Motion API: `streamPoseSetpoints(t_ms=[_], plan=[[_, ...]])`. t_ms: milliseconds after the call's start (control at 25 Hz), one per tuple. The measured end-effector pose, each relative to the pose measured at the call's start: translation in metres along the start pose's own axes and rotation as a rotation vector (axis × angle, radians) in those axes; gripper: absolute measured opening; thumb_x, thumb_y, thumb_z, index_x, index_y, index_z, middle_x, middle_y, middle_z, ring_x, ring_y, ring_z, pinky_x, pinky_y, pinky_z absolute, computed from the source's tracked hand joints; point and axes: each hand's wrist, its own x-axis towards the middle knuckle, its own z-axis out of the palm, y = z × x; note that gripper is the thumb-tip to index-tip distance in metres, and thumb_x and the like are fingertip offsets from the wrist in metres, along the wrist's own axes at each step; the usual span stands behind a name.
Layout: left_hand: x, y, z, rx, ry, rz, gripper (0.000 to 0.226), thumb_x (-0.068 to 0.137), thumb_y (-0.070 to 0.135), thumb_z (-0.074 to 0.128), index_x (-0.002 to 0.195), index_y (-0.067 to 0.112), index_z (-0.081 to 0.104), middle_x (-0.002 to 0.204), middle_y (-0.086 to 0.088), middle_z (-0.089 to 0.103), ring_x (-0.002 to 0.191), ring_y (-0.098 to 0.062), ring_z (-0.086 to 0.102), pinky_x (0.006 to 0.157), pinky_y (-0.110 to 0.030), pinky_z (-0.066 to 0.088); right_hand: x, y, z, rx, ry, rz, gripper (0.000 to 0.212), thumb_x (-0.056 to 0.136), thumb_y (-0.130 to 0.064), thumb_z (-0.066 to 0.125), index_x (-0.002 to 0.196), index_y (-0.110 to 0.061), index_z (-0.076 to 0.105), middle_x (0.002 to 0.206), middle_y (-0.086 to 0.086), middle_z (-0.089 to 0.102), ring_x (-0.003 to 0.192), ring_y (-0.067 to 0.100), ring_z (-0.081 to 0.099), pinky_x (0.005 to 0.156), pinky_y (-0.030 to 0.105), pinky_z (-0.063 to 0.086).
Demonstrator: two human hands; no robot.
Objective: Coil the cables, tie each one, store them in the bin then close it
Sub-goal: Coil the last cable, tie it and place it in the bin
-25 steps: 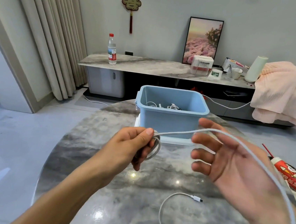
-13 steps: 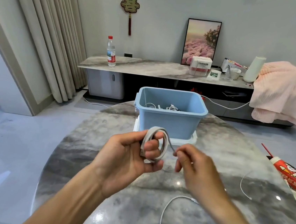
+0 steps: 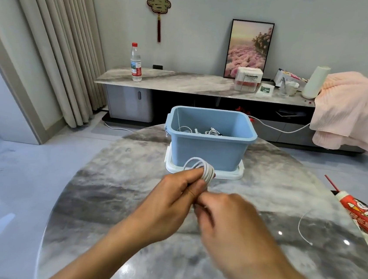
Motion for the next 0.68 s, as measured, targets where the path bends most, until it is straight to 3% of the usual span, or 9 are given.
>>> streamPoseSetpoints(t_ms=[80, 160, 280, 360, 520, 600, 680], plan=[[-0.001, 0.006, 0.000, -0.001, -0.099, 0.045, 0.025, 0.102, 0.019, 0.043, 0.086, 0.005, 0.056, 0.074, 0.001, 0.053, 0.070, -0.015, 0.049, 0.064, -0.033, 0.044, 0.004, 0.023, -0.022, 0.093, 0.113, -0.070, 0.019, 0.085, -0.046, 0.064, 0.091, -0.028, 0.059, 0.068, -0.012, 0.062, 0.067, 0.007, 0.057, 0.063, 0.033, 0.046], [-0.001, 0.009, 0.002, -0.048, -0.189, 0.003, 0.027, 0.101, 0.022, 0.042, 0.082, 0.006, 0.054, 0.071, 0.002, 0.050, 0.068, -0.015, 0.047, 0.065, -0.039, 0.043, 0.009, 0.045, -0.037, 0.034, 0.095, -0.205, 0.032, 0.076, -0.062, 0.061, 0.086, -0.032, 0.054, 0.051, -0.019, 0.047, 0.052, -0.001, 0.045, 0.050, 0.018, 0.032], [-0.001, 0.012, -0.001, -0.267, -0.325, -0.178, 0.032, 0.098, 0.027, 0.046, 0.084, 0.003, 0.062, 0.069, -0.010, 0.051, 0.065, -0.015, 0.045, 0.068, -0.034, 0.039, 0.017, 0.064, -0.047, 0.104, 0.017, -0.278, 0.037, 0.076, -0.068, 0.058, 0.078, -0.031, 0.057, 0.048, -0.016, 0.043, 0.047, 0.002, 0.038, 0.047, 0.015, 0.024], [-0.003, 0.015, -0.007, -0.459, -0.345, -0.274, 0.029, 0.096, 0.025, 0.048, 0.090, 0.004, 0.066, 0.065, -0.002, 0.051, 0.062, -0.013, 0.043, 0.076, -0.037, 0.037, 0.021, 0.078, -0.050, 0.230, -0.019, -0.260, 0.035, 0.080, -0.064, 0.057, 0.077, -0.030, 0.062, 0.046, -0.013, 0.042, 0.045, 0.006, 0.035, 0.047, 0.014, 0.025], [-0.003, 0.019, -0.011, -1.003, -0.267, -0.347, 0.025, 0.095, 0.024, 0.048, 0.084, 0.008, 0.063, 0.065, 0.001, 0.043, 0.057, -0.012, 0.043, 0.093, -0.052, 0.027, 0.017, 0.078, -0.024, 0.234, 0.054, -0.172, 0.031, 0.094, -0.059, 0.039, 0.081, -0.034, 0.052, 0.055, -0.019, 0.051, 0.049, 0.004, 0.045, 0.050, 0.017, 0.033], [-0.001, 0.020, -0.007, -1.242, -0.122, -0.347, 0.022, 0.095, 0.023, 0.049, 0.087, 0.008, 0.062, 0.070, -0.002, 0.047, 0.062, -0.014, 0.049, 0.103, -0.049, 0.028, 0.012, 0.060, 0.009, 0.282, 0.107, -0.104, 0.023, 0.101, -0.046, 0.037, 0.085, -0.033, 0.046, 0.061, -0.017, 0.054, 0.055, 0.008, 0.050, 0.055, 0.031, 0.043], [0.001, 0.017, -0.003, -1.245, 0.018, -0.315, 0.019, 0.096, 0.022, 0.049, 0.091, 0.009, 0.062, 0.076, -0.004, 0.053, 0.071, -0.016, 0.054, 0.096, -0.040, 0.037, 0.007, 0.040, 0.035, 0.341, 0.083, -0.008, 0.017, 0.103, -0.035, 0.037, 0.090, -0.029, 0.046, 0.067, -0.009, 0.056, 0.063, 0.015, 0.054, 0.064, 0.045, 0.047]])
